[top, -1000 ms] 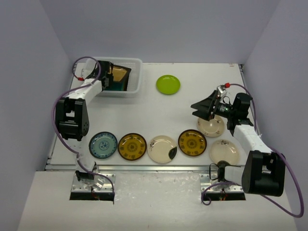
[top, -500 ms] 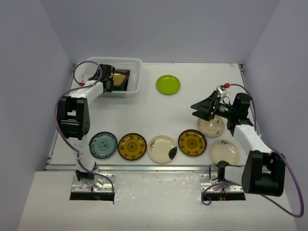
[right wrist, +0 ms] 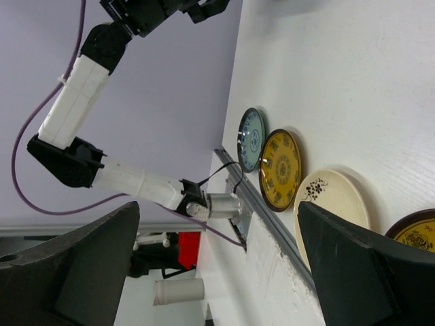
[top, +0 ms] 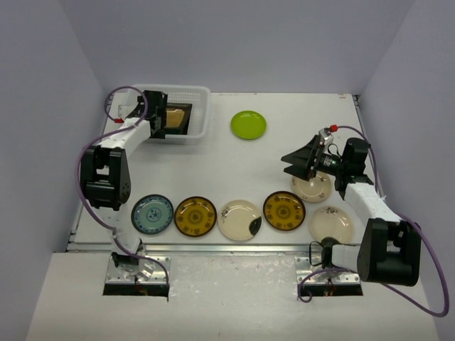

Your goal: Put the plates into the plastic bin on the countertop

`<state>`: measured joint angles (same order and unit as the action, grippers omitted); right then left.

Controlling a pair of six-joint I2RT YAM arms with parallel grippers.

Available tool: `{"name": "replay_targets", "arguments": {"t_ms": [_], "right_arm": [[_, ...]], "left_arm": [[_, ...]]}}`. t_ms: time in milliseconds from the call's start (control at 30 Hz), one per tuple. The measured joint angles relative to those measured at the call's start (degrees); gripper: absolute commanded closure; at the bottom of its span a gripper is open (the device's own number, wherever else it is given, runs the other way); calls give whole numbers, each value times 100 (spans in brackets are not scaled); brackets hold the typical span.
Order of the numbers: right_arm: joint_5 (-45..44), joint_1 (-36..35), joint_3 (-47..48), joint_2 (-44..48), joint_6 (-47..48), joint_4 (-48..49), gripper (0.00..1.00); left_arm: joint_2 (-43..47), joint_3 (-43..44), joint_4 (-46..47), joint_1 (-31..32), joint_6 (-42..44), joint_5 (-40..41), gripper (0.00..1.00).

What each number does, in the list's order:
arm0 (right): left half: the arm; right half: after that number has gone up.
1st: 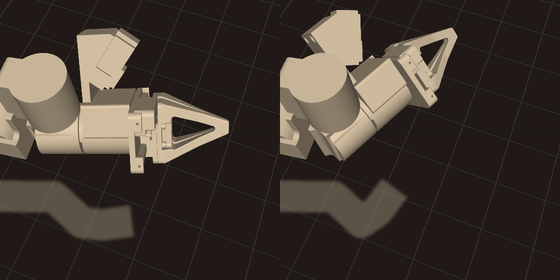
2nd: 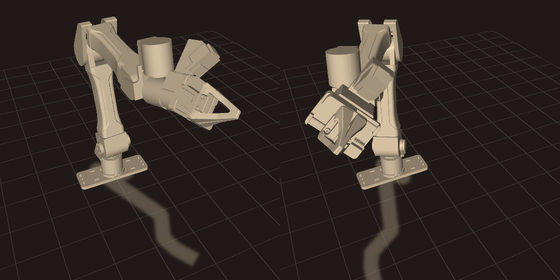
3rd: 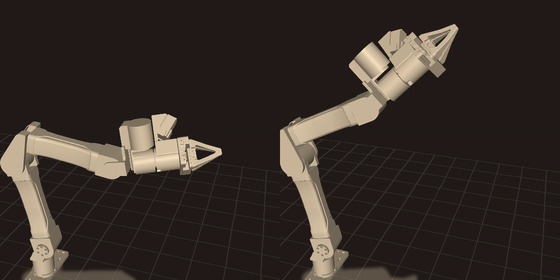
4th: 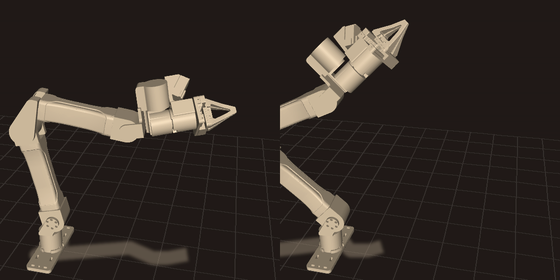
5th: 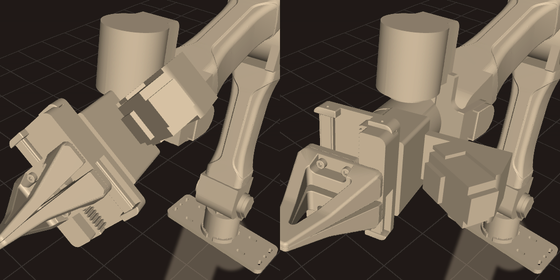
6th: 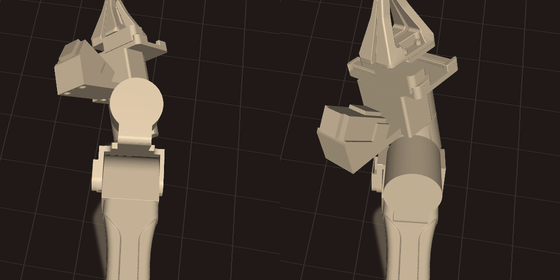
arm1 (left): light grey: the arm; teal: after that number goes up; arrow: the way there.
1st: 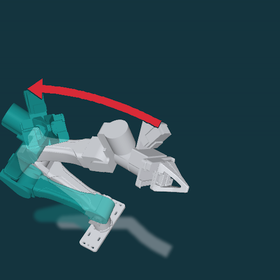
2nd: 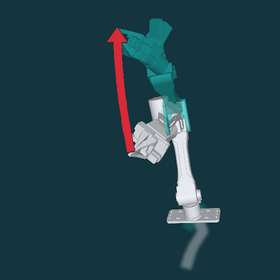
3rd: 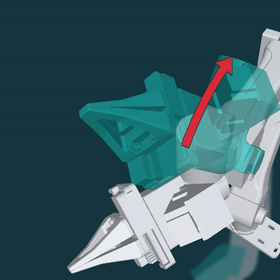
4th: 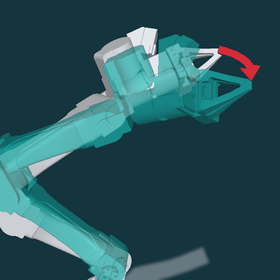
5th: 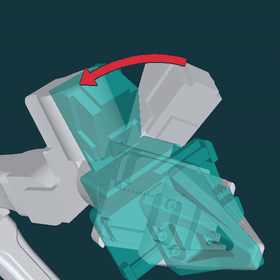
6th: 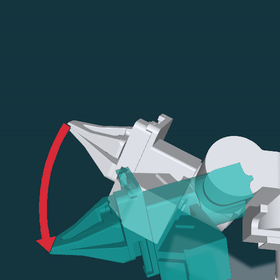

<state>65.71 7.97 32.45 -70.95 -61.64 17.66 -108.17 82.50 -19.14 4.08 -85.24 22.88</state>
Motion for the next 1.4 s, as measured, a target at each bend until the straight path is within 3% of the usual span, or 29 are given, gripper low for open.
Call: {"name": "replay_targets", "arguments": {"t_ms": [400,567,700,900,1033,1133,1267,1400], "right_arm": [[-576,-2,334,-39,702,-1152,1],[-903,-2,471,-299,849,-1333,1],[-1263,-9,825,-940,853,-1385,1],[-1769,-132,1750,-2331,797,-1208,4],[-2027,-405,2717,-3472,786,-1263,10],[-2309,-679,3656,-4482,803,-1100,16],[-2786,-971,4414,-5345,813,-1099,20],[-2988,-1060,4860,-5863,736,-1221,45]], "left_arm": [[933,-165,75,-68,228,-111,0],[1752,-757,462,-170,629,-342,0],[2525,-1034,837,-265,1381,-926,0],[3611,-1318,1208,-296,2962,-2817,0],[4418,-2266,1424,-289,3826,-3980,0],[5092,-3136,917,-289,4369,-4466,0],[5641,-3441,140,-286,5039,-4719,0],[6188,-3452,-233,-286,5475,-4845,0]]}}
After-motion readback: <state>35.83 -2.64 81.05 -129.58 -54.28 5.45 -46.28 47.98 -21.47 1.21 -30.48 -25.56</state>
